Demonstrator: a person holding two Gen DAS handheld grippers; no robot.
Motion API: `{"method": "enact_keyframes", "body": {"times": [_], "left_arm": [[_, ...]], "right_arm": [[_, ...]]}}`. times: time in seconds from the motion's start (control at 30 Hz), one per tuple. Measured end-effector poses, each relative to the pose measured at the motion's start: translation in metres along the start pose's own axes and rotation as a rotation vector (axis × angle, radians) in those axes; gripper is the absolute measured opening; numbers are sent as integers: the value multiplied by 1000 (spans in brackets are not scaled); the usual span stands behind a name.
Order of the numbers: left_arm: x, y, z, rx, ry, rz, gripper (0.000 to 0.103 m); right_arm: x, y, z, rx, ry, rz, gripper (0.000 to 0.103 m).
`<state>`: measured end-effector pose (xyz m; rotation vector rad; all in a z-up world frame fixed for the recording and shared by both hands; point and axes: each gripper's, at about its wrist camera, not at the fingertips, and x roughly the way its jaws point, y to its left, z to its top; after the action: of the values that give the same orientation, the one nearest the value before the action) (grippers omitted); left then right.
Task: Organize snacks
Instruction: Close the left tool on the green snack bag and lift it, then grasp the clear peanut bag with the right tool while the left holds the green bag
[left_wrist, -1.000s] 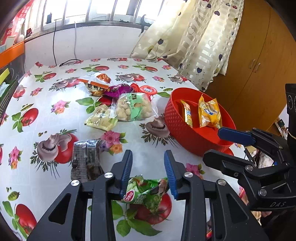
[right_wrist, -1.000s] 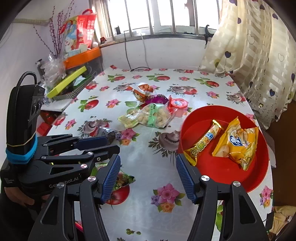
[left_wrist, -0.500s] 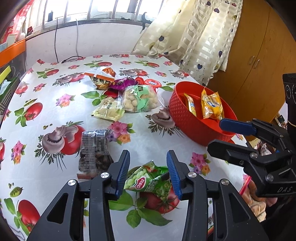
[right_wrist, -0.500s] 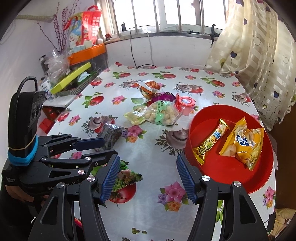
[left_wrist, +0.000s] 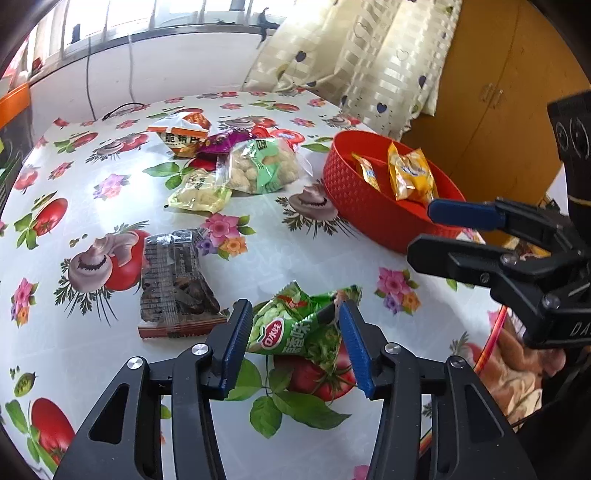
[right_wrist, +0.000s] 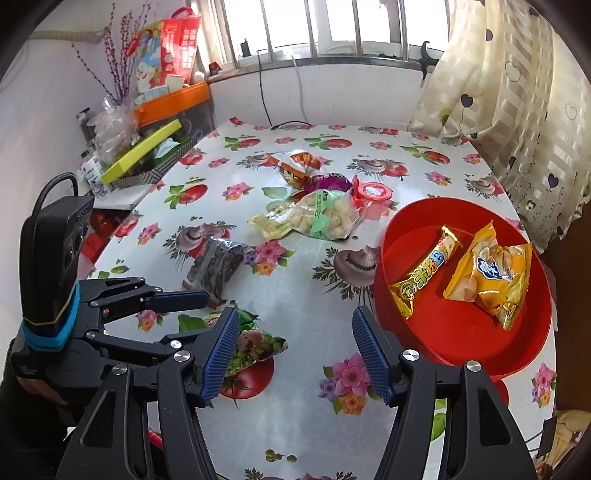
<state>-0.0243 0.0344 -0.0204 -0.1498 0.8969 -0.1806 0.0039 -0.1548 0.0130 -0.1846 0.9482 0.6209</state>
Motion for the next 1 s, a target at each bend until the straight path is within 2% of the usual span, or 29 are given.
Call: {"method": "enact_keyframes", "body": {"times": [0.13, 0.3, 0.57, 0.63, 0.7, 1.0], "left_arm": [[7, -1, -2, 47, 13, 7, 53], [19, 4, -2, 58, 34, -3, 55], [33, 11, -2, -19, 57, -51, 56], [34, 7, -4, -18, 46, -43, 56], [33, 4, -5, -14, 37, -63, 41], [22, 4, 1, -17, -30, -22, 36]], "right_arm": [[1, 0, -1, 3, 0, 1, 61], [4, -1, -3, 12, 4, 2, 61], [8, -6, -3, 21, 8, 4, 61], [10, -8, -2, 23, 7, 4, 61], [10, -9, -2, 24, 8, 3, 61], [16, -19, 7, 15, 2, -7, 61]]}}
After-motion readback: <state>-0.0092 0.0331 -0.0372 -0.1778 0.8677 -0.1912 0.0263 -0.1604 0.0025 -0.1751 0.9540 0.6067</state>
